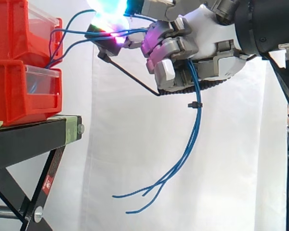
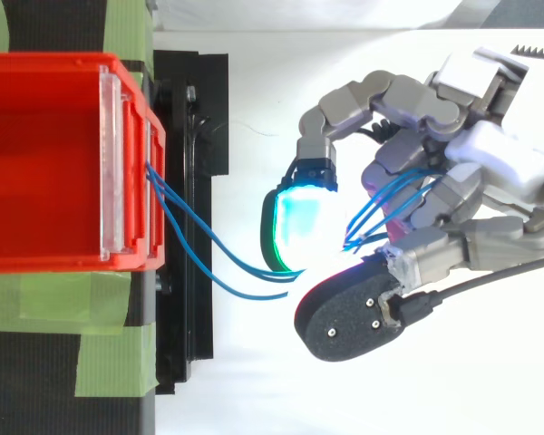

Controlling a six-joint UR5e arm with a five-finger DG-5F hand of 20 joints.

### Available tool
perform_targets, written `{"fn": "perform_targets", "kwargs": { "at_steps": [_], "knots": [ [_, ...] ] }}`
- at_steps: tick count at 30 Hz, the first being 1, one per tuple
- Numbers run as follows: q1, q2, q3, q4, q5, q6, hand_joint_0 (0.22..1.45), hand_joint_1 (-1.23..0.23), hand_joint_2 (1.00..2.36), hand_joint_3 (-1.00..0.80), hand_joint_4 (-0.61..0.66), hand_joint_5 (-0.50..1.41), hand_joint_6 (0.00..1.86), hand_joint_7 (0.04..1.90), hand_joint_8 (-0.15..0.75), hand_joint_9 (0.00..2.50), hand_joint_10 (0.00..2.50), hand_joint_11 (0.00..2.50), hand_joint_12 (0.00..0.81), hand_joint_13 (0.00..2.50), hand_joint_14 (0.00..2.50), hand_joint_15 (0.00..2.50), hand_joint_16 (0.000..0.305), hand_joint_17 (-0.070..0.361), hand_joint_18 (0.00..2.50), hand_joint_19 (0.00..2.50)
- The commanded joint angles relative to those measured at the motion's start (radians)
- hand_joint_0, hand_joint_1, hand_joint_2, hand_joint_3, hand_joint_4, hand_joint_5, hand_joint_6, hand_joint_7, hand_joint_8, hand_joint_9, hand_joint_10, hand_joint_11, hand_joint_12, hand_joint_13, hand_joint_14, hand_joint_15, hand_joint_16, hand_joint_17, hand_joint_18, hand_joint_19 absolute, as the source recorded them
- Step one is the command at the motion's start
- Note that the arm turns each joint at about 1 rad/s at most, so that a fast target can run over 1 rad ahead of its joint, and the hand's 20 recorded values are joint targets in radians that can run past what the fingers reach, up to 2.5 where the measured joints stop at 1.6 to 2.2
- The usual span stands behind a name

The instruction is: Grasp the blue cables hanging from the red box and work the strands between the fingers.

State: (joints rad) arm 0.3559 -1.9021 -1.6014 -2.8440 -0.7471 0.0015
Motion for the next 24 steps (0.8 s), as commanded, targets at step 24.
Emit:
{"fn": "perform_targets", "kwargs": {
  "at_steps": [24],
  "knots": [
    [0.0,0.0,0.0,0.0,-0.001,-0.005,0.92,-0.43,1.0,-0.92,0.33,0.21,0.89,1.3,0.508,1.75,2.5,2.5,0.556,1.85,2.5,1.78,0.195,0.146,2.3,0.71]
  ]
}}
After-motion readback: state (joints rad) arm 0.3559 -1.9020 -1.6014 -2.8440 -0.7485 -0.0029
